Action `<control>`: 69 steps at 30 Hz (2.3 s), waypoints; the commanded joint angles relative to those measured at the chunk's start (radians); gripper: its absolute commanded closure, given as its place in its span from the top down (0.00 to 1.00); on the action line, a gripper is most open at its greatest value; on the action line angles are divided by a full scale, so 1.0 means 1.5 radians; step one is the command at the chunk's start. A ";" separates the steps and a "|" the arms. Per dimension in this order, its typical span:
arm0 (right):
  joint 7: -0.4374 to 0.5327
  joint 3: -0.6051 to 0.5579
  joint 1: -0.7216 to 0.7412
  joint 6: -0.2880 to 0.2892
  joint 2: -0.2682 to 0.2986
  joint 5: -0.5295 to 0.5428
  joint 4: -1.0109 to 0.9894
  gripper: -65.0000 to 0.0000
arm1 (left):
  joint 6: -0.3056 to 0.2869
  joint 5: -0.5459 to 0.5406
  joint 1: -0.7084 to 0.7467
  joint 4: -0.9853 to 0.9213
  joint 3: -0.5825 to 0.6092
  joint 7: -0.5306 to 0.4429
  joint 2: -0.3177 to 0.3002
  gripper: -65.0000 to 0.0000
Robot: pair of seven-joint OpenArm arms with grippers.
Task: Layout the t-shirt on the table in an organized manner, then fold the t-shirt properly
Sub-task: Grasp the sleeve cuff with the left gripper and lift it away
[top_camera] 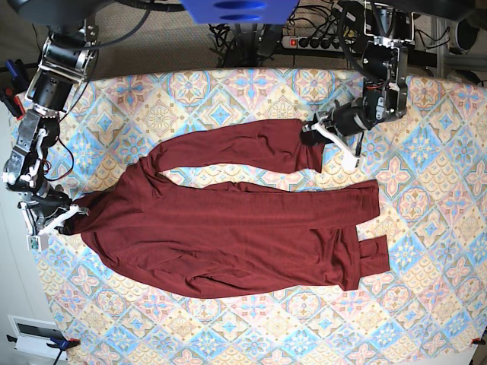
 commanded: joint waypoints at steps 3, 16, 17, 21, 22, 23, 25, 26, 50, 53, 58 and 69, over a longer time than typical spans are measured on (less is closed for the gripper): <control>0.017 0.005 0.015 -0.001 0.015 0.008 0.014 0.00 | 0.002 -0.032 0.048 0.075 -0.076 0.005 -0.032 0.00; 0.016 0.006 -0.116 -0.001 0.016 0.008 0.076 0.00 | 0.002 -0.301 0.221 0.144 -0.230 0.054 -0.188 0.00; 0.016 0.006 -0.130 -0.001 0.016 0.008 0.091 0.00 | 0.002 -0.311 0.224 0.144 -0.230 0.071 -0.190 0.00; 0.016 0.007 -0.182 -0.001 0.019 0.006 0.142 0.00 | 0.002 -0.327 0.225 0.145 -0.230 0.137 -0.189 0.00; 0.016 0.007 -0.196 -0.001 0.020 0.006 0.154 0.00 | 0.002 -0.325 0.225 0.145 -0.230 0.146 -0.189 0.00; 0.015 0.008 -0.209 -0.001 0.020 0.005 0.163 0.00 | 0.002 -0.322 0.225 0.145 -0.230 0.154 -0.190 0.00; 0.015 0.026 -0.231 -0.001 0.020 0.005 0.177 0.00 | 0.002 -0.321 0.225 0.144 -0.230 0.168 -0.190 0.00; 0.016 0.037 -0.241 -0.001 0.020 0.005 0.181 0.00 | 0.002 -0.320 0.225 0.144 -0.230 0.176 -0.190 0.00; 0.011 0.062 -0.295 -0.001 0.018 0.005 0.184 0.00 | 0.003 -0.252 0.221 0.140 -0.293 0.188 -0.206 0.48; 0.011 0.062 -0.295 -0.001 0.017 0.005 0.184 0.00 | 0.003 -0.248 0.220 0.124 -0.370 0.185 -0.165 0.50; 0.011 0.062 -0.295 -0.001 0.017 0.005 0.184 0.00 | 0.002 -0.183 0.220 0.162 -0.291 0.182 -0.195 0.50; 0.010 0.061 -0.292 -0.001 0.016 0.005 0.184 0.00 | 0.002 0.084 0.220 0.283 -0.036 0.097 -0.344 0.50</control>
